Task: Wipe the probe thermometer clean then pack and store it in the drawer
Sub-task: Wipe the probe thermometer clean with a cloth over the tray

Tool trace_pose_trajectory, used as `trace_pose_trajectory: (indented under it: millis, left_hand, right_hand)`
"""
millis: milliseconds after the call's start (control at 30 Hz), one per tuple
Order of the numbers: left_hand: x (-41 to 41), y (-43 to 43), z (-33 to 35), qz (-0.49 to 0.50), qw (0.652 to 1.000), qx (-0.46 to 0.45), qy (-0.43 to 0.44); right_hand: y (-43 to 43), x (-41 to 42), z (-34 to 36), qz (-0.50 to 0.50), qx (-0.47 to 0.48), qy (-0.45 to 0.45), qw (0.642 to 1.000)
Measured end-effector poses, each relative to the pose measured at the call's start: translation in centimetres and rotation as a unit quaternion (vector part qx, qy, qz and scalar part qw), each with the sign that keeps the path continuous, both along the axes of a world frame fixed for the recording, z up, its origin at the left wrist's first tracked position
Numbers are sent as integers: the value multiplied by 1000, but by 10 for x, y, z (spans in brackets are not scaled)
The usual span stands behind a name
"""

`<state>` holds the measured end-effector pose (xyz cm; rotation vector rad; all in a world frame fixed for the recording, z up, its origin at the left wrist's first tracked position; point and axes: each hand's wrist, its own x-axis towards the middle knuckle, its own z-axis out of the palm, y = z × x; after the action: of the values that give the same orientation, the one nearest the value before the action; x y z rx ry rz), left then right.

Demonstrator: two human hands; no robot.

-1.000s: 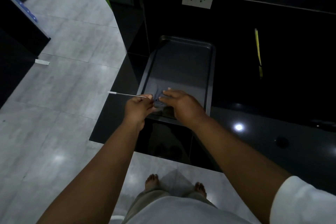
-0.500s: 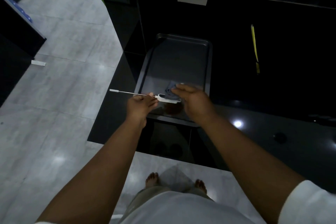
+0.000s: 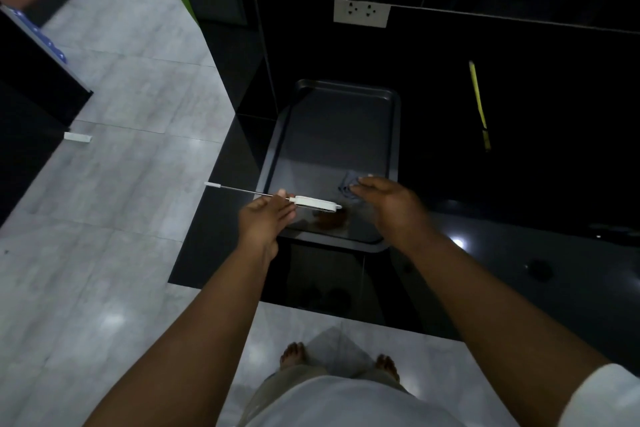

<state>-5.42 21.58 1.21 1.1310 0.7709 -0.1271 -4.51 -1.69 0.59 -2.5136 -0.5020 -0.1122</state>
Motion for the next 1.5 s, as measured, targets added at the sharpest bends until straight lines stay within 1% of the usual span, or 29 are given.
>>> trace_pose_trajectory:
  millis: [100, 167, 233, 367, 500, 600, 733, 833, 967, 1067, 1133, 1300, 1400, 1500]
  left_hand:
    - [0, -8, -1, -7, 1000, 3, -8]
    - [1, -12, -1, -12, 1000, 6, -8]
    - [2, -14, -2, -11, 1000, 5, -9]
    - [1, -12, 2, 10, 1000, -8, -18]
    - [-3, -10, 1, 31, 999, -12, -15]
    - [-4, -15, 1, 33, 999, -16, -7]
    - [-3, -24, 1, 41, 999, -14, 0]
    - [1, -26, 2, 52, 999, -16, 1]
    - [3, -23, 4, 66, 998, -3, 4]
    - [0, -19, 2, 80, 997, 10, 15]
    - [-3, -19, 1, 89, 996, 18, 21]
    - [-5, -30, 4, 89, 996, 22, 13]
    - [-4, -33, 4, 85, 996, 34, 18]
    - [-2, -30, 4, 84, 996, 32, 15]
  right_hand:
    - [30, 1, 18, 11, -3, -21, 1000]
    - [52, -5, 21, 57, -4, -42, 998]
    - [62, -12, 17, 91, -1, -42, 995]
    - [37, -12, 11, 61, -38, -21, 997]
    - [-2, -13, -1, 4, -21, -20, 1000]
    - [5, -10, 8, -19, 2, -32, 999]
    - [48, -13, 20, 23, 18, -42, 999]
    - [63, -22, 16, 62, 23, -27, 997]
    - [29, -23, 6, 50, -25, 2, 998]
    - [-4, -21, -2, 26, -37, 25, 999]
    - [-10, -20, 2, 6, -39, 24, 999]
    - [32, -18, 24, 13, -14, -24, 1000]
    - [61, -24, 26, 55, 13, -19, 998]
    - [64, -28, 24, 71, -2, -12, 997]
